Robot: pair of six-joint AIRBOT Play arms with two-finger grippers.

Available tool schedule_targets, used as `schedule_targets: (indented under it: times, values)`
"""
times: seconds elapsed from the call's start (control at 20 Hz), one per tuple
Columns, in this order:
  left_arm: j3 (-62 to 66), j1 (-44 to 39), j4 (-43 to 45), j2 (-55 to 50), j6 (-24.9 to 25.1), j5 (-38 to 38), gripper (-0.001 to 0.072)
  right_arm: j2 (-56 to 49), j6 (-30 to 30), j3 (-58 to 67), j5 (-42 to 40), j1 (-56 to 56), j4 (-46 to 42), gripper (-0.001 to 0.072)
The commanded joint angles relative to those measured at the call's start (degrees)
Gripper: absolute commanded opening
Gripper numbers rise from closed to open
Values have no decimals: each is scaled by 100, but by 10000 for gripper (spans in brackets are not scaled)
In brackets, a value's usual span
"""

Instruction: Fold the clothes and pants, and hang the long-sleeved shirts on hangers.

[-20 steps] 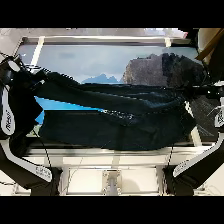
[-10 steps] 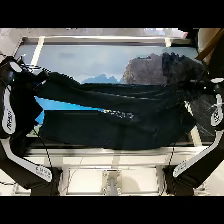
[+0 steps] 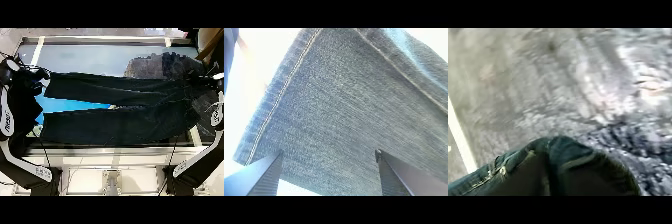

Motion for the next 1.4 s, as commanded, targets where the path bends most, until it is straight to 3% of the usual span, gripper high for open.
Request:
schedule_targets:
  times: [0.0,0.05,0.15,0.25,0.4,0.5,0.6,0.75,0.85,0.95,1.05,1.35]
  values:
    - [0,2,448,516,94,-450,614,240,168,164,435,-94,-365,488]
    - [-7,2,1071,793,105,-918,580,413,59,280,778,-210,-433,488]
    - [-332,35,2312,1473,83,-1838,580,909,-407,391,1504,-505,-511,486]
    - [-1261,245,3049,2406,50,-2059,578,1471,-955,389,2540,-841,-861,480]
    - [-3331,1080,2990,4050,-422,-1641,561,2223,-1386,260,3891,-1502,-1165,479]
    - [-4795,1926,2146,4975,-417,-1174,547,2750,-1414,-57,4179,-1926,-1025,479]
    - [-5917,2730,815,5392,560,-855,545,3265,-1453,-433,4221,-2232,-767,479]
    - [-7182,3875,-1443,5298,3554,-765,544,3980,-1519,-931,4186,-2465,-494,479]
    - [-7523,4459,-2448,5047,4415,-673,545,4452,-1519,-1187,4111,-2492,-413,480]
    - [-7514,4813,-3016,4736,4813,-656,545,4754,-1517,-1250,4059,-2492,-409,479]
    - [-7510,5003,-3018,4382,4841,-782,617,4946,-1515,-1250,4061,-2492,-389,479]
    - [-7510,5014,-2728,3683,4774,-1003,614,5117,-1473,-1248,4199,-2492,-369,479]
